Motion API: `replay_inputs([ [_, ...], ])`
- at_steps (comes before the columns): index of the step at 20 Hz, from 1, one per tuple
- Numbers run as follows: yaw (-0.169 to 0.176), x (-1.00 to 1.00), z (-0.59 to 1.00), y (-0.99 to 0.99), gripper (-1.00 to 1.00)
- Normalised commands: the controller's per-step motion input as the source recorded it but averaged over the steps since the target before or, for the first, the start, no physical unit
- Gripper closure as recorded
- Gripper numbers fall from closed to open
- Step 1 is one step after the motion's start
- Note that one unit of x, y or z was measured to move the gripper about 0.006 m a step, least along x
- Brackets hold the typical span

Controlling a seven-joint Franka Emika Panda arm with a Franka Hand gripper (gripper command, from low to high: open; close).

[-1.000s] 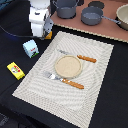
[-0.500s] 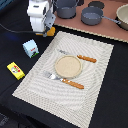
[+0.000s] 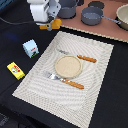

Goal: Place the bread, butter, and milk from the table onto the serving area.

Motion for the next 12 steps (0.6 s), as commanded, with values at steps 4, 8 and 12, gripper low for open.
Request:
replay_inputs([
  [4,-0.015,0.97,0.64,-0.43,1.0],
  [8,-0.009,0.97,0.47,-0.43,1.0],
  [12,-0.005,0.94,0.15,-0.43,1.0],
])
